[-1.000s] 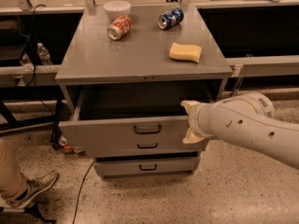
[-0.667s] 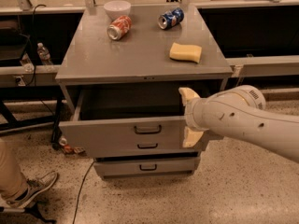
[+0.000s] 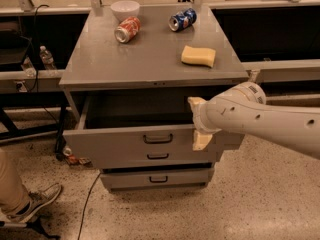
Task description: Open top drawer
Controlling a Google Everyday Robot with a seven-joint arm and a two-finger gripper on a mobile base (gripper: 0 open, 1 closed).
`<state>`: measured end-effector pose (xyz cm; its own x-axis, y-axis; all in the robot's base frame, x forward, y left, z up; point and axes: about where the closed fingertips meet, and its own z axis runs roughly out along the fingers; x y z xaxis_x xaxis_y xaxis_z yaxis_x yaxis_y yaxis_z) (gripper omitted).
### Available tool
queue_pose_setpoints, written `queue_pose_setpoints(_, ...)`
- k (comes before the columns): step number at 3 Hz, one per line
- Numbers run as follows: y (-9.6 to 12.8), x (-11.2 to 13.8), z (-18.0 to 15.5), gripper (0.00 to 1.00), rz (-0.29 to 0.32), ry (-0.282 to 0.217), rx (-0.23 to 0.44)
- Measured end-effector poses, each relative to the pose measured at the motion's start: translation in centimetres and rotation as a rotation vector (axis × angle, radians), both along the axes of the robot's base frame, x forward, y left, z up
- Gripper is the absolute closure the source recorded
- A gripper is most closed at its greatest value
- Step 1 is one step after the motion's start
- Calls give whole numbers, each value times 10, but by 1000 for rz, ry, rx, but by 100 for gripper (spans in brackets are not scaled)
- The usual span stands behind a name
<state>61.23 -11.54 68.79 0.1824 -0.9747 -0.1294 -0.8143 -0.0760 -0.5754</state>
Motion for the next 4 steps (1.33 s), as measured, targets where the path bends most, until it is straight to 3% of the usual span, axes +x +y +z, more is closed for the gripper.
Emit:
queue_pose_setpoints(1,-6,3,-7,43,-12,19,-1)
queue_pose_setpoints(2,-13,-8,-4,67,-27,15,-3)
queue_pose_setpoints(3,-21,-34,0,98,-56,23,-8)
queue_pose_setpoints(4,-21,-35,0,100,-57,23,-8)
